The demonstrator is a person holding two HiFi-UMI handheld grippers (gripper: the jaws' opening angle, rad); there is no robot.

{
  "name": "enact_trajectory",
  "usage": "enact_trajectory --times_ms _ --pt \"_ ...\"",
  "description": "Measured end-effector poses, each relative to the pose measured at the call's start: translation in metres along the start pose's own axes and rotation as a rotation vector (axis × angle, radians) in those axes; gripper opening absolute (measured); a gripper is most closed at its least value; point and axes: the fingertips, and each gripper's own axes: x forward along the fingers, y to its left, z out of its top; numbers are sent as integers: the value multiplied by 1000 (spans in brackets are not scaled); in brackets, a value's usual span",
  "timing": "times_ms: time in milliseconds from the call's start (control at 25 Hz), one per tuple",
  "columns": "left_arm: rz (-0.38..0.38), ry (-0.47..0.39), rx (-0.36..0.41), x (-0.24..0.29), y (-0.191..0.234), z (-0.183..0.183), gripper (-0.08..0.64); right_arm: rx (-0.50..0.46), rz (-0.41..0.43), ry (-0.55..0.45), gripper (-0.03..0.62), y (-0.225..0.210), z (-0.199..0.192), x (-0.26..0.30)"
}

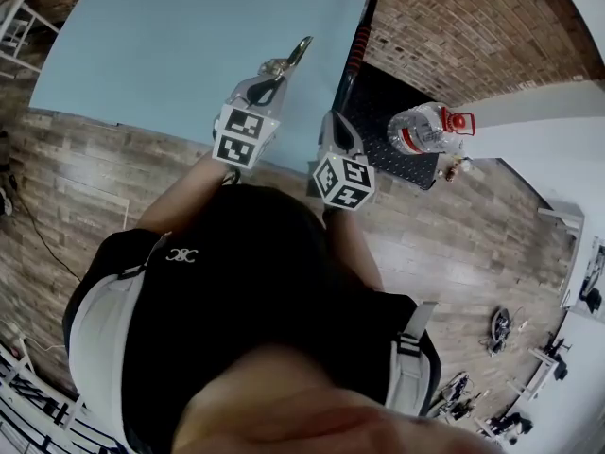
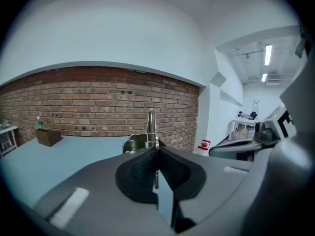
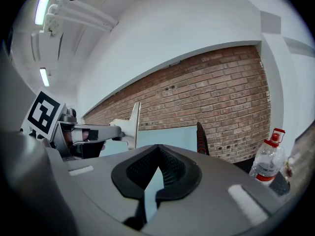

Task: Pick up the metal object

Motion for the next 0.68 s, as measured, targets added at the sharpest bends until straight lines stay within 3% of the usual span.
enact_trajectory --times_ms 440,680 --pt "11 27 -22 11 0 -7 2 -6 -17 -11 11 -13 5 1" --pt "4 39 -74 15 4 -12 2 -11 -12 -10 11 -13 6 3"
